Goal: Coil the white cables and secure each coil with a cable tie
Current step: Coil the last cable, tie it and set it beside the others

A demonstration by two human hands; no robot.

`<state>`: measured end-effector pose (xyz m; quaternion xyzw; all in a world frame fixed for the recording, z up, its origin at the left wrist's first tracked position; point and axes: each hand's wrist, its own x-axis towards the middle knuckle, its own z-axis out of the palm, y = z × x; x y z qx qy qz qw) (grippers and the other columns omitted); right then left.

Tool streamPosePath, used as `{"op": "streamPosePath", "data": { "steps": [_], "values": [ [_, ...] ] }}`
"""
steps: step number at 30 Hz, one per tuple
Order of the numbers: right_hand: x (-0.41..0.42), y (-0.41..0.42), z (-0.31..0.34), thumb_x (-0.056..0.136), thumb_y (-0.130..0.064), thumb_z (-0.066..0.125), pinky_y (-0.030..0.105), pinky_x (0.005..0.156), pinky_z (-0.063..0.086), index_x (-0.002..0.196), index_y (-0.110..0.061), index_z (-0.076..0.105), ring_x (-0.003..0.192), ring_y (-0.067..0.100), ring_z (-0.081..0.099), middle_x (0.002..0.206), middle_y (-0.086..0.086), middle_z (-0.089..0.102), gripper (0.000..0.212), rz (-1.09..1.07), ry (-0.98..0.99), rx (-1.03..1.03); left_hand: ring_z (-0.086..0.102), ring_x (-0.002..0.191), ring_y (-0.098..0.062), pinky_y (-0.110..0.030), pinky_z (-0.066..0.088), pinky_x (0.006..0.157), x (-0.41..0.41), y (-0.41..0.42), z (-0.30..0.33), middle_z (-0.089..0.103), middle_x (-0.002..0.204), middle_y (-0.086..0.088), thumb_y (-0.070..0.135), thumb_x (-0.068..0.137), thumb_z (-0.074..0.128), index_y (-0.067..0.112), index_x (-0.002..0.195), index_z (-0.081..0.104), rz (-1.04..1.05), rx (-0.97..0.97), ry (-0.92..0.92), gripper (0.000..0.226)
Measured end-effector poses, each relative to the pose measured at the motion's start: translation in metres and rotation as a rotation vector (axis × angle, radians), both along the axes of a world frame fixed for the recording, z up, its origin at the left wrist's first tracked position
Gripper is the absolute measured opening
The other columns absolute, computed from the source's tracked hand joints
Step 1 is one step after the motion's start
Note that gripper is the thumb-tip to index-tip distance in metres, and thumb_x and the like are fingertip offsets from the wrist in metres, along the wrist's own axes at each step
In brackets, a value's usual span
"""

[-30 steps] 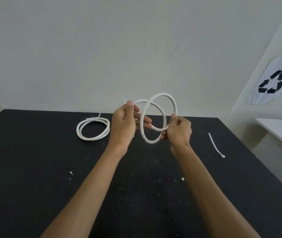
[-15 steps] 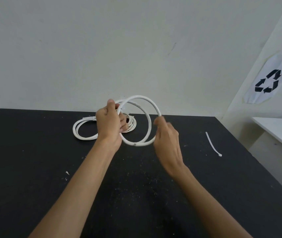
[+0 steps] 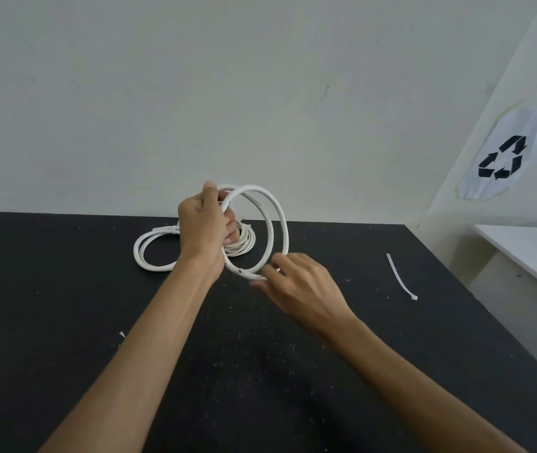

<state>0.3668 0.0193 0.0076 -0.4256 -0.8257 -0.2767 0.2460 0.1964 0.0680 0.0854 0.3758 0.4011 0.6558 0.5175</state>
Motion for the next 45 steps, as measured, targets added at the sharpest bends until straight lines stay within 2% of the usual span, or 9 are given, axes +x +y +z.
{"op": "streamPosePath", "data": {
  "steps": [6,9,14,18,22,26,30,37,45],
  "values": [
    [-0.014,-0.002,0.011,0.112,-0.04,0.055,0.033,0.052,0.042,0.083,-0.015,0.066,0.056,0.015,0.046,0.07,-0.007,0.053,0.04,0.079,0.377,-0.261,0.043,0.041,-0.022,-0.032,0.048,0.044,0.004,-0.002,-0.002,0.051,0.053,-0.008,0.028,0.115,0.036,0.005,0.09,0.054,0.029,0.064,0.073,0.038],
    [-0.018,0.001,0.017,0.109,-0.041,0.06,0.024,0.053,0.037,0.077,-0.014,0.065,0.055,0.018,0.05,0.062,-0.006,0.055,0.042,0.116,0.526,-0.421,0.07,0.058,-0.033,-0.04,0.065,0.065,0.005,-0.004,-0.007,0.07,0.063,-0.015,0.03,0.116,0.033,-0.001,0.093,0.059,0.048,0.101,0.18,0.047],
    [-0.033,0.0,0.024,0.109,-0.039,0.059,0.034,0.055,0.049,0.082,-0.014,0.071,0.058,0.02,0.06,0.068,-0.002,0.069,0.038,0.133,0.757,-0.602,0.079,0.078,-0.028,-0.033,0.062,0.072,0.01,-0.011,-0.01,0.079,0.076,-0.014,0.028,0.115,0.032,0.005,0.091,0.055,0.007,0.148,0.26,0.04],
    [-0.039,0.0,0.026,0.106,-0.043,0.062,0.023,0.057,0.047,0.094,-0.021,0.07,0.06,0.016,0.06,0.068,-0.007,0.065,0.026,0.108,0.611,-0.571,0.08,0.084,-0.032,-0.039,0.064,0.08,0.008,-0.008,-0.01,0.08,0.082,-0.02,0.029,0.115,0.032,0.004,0.097,0.053,-0.039,0.11,0.139,0.037],
    [-0.044,0.004,0.018,0.11,-0.044,0.053,0.042,0.057,0.049,0.083,-0.017,0.068,0.059,0.017,0.051,0.072,-0.009,0.056,0.042,0.05,0.417,-0.449,0.08,0.086,-0.038,-0.047,0.064,0.093,0.004,-0.002,-0.011,0.078,0.084,-0.026,0.027,0.115,0.034,0.003,0.095,0.053,-0.058,0.063,-0.014,0.036],
    [-0.047,0.005,0.015,0.112,-0.043,0.05,0.036,0.051,0.041,0.088,-0.018,0.065,0.065,0.016,0.045,0.084,-0.011,0.048,0.037,0.027,0.394,-0.357,0.081,0.091,-0.033,-0.045,0.062,0.099,0.0,0.0,-0.012,0.08,0.09,-0.024,0.026,0.115,0.034,0.001,0.098,0.058,-0.101,0.001,-0.125,0.039],
    [-0.046,0.001,0.008,0.115,-0.036,0.041,0.022,0.063,0.036,0.094,-0.025,0.049,0.074,0.011,0.041,0.091,-0.015,0.037,0.025,0.113,0.53,-0.47,0.078,0.107,-0.024,-0.038,0.058,0.102,-0.008,0.0,-0.014,0.082,0.103,-0.015,0.028,0.116,0.027,-0.01,0.126,0.06,-0.169,0.019,0.04,0.052],
    [-0.032,0.003,0.02,0.115,-0.029,0.041,0.021,0.059,0.035,0.086,-0.011,0.054,0.07,0.014,0.046,0.083,-0.004,0.049,0.037,0.062,0.84,-0.448,0.071,0.122,-0.035,-0.056,0.053,0.107,-0.023,0.006,-0.023,0.079,0.116,-0.02,0.032,0.116,0.037,0.011,0.106,0.053,-0.364,-0.051,0.054,0.028],
    [-0.019,0.007,0.02,0.115,-0.029,0.044,0.022,0.059,0.039,0.083,-0.02,0.057,0.067,0.011,0.05,0.082,-0.003,0.053,0.036,0.048,0.833,-0.541,0.069,0.079,-0.02,-0.041,0.064,0.086,-0.022,-0.005,-0.038,0.064,0.076,-0.006,0.012,0.11,0.052,0.005,0.094,0.06,-0.428,-0.008,-0.006,0.02]
  ]
}}
